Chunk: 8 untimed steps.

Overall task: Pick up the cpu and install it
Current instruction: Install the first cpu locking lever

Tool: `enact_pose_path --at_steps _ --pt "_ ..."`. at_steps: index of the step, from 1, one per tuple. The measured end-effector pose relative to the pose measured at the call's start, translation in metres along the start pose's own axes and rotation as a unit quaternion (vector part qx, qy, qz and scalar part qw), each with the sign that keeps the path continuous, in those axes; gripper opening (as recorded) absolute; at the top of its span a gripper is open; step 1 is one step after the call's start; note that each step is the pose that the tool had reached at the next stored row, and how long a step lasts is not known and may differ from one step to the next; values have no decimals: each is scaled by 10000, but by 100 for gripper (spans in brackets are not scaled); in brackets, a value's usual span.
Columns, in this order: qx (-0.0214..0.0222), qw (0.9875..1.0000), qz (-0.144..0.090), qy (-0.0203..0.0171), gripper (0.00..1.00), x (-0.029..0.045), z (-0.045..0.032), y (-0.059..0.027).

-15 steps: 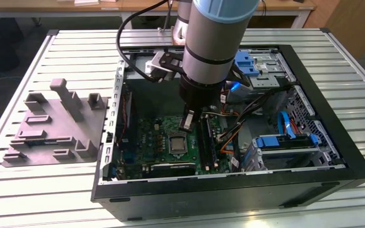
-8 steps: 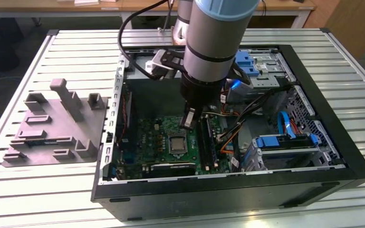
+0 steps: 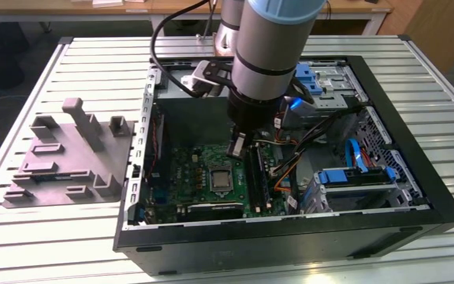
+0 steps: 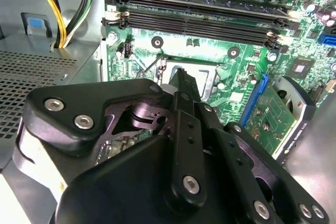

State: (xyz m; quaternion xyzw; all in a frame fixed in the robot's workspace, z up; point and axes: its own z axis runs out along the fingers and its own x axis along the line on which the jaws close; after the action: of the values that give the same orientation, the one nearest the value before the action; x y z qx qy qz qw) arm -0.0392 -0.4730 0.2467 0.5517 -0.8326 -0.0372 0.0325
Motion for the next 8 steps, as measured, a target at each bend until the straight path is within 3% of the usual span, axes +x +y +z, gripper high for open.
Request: enact_pose_path --at_steps 5,8 --pt "-2 10000 -1 -17 11 -1 -1 -2" --pt "-16 10000 -7 -71 11 -1 0 -3"
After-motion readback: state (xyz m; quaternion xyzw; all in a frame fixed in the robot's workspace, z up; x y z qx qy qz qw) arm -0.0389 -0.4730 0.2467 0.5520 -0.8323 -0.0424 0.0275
